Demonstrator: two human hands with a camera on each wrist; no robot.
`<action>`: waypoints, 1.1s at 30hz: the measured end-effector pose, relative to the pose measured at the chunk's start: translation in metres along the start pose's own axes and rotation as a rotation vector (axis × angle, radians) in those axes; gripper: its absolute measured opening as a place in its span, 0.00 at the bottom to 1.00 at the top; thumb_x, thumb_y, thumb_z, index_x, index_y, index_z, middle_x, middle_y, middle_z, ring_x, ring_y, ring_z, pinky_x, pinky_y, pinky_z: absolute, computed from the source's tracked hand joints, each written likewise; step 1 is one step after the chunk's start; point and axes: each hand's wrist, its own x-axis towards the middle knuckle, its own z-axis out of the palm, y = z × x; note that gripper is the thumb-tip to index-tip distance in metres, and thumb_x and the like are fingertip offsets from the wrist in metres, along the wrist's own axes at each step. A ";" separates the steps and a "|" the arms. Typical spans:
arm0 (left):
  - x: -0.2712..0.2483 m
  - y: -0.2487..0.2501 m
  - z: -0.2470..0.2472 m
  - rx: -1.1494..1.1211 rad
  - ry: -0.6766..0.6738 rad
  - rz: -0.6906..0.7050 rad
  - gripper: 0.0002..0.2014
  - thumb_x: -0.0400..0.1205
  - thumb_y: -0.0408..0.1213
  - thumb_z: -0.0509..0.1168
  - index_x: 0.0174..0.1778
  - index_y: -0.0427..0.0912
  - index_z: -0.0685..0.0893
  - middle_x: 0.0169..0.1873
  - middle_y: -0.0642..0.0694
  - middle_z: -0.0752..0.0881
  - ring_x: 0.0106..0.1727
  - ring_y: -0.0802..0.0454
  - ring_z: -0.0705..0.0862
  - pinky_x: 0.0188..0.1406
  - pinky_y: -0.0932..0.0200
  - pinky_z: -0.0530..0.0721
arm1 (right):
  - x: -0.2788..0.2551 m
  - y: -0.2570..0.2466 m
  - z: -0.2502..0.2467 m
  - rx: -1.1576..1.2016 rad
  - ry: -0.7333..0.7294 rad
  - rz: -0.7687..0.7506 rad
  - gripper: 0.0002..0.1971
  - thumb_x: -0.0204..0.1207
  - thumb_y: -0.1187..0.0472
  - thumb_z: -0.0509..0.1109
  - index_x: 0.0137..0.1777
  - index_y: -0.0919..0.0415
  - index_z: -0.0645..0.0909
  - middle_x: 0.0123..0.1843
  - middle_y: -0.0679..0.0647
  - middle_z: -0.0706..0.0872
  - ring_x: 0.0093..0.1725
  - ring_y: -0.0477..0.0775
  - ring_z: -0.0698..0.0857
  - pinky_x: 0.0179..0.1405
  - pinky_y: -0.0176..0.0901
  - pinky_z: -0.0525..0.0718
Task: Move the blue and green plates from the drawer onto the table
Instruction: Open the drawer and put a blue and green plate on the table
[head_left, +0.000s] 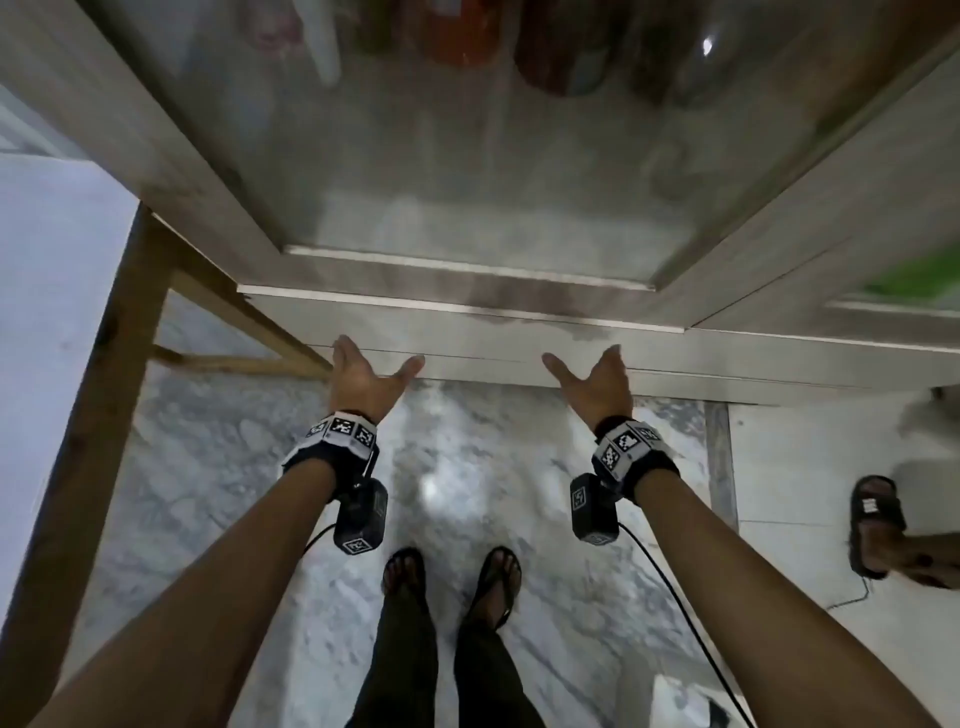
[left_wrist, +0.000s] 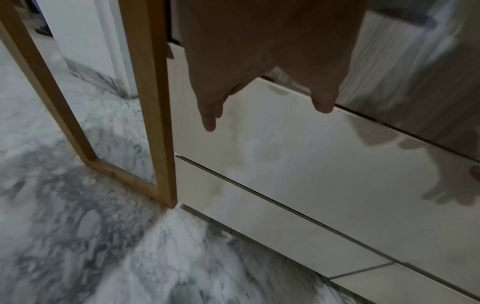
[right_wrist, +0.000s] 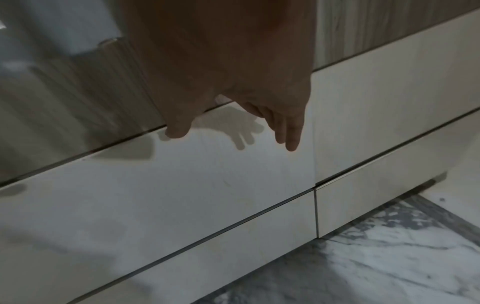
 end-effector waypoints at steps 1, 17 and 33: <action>0.007 0.003 0.005 -0.021 -0.005 0.025 0.57 0.71 0.63 0.67 0.81 0.34 0.41 0.84 0.39 0.45 0.84 0.45 0.47 0.83 0.54 0.49 | 0.010 0.001 0.008 0.051 0.007 -0.004 0.61 0.66 0.30 0.69 0.83 0.65 0.36 0.87 0.59 0.45 0.85 0.61 0.49 0.84 0.55 0.52; 0.032 -0.017 0.006 0.150 -0.011 0.325 0.40 0.75 0.57 0.67 0.80 0.47 0.60 0.77 0.46 0.69 0.79 0.47 0.63 0.76 0.50 0.66 | 0.012 0.008 0.029 -0.179 0.224 -0.123 0.46 0.71 0.29 0.61 0.81 0.61 0.60 0.80 0.58 0.70 0.77 0.62 0.70 0.77 0.65 0.64; 0.053 0.005 -0.027 0.536 0.036 0.731 0.28 0.80 0.53 0.61 0.74 0.44 0.69 0.67 0.39 0.76 0.70 0.38 0.72 0.78 0.39 0.61 | 0.006 -0.023 0.025 -0.525 0.255 -0.628 0.31 0.75 0.36 0.63 0.75 0.51 0.71 0.67 0.56 0.78 0.69 0.61 0.73 0.67 0.52 0.75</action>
